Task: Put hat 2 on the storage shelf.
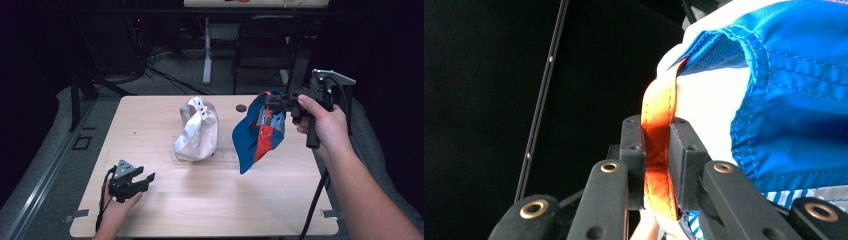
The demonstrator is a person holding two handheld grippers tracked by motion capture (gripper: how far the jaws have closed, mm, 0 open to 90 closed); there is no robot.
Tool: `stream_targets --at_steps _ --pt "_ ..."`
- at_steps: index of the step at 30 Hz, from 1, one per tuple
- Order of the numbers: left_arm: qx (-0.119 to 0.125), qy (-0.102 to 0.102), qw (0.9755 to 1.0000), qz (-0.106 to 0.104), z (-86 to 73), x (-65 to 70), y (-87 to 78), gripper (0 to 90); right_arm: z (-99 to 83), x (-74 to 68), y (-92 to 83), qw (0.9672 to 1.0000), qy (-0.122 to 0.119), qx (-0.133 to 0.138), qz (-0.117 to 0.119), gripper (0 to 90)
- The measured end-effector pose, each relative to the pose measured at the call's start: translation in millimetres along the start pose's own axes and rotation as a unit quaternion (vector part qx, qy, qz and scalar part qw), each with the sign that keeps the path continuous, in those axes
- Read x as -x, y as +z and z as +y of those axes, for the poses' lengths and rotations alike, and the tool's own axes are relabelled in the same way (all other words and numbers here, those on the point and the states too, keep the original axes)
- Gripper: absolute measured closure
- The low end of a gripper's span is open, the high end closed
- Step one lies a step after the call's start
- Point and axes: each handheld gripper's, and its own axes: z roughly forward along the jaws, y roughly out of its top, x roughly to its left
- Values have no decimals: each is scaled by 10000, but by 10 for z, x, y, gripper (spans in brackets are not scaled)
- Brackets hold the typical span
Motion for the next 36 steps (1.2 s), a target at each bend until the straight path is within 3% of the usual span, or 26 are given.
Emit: stream_targets --at_steps 7,19,30,36 --pt "-67 16 10000 4 -4 -10 -12 474 160 67 35 9996 158 232 -49 786" --pt "10 -34 10000 45 -24 -27 -29 474 353 148 199 9983 355 392 -242 786" --pt "10 -29 10000 74 -21 -40 -33 474 418 240 358 9970 412 385 -525 786" --pt "-2 -17 10000 66 -20 -41 -27 474 414 269 469 9974 420 298 -510 785"
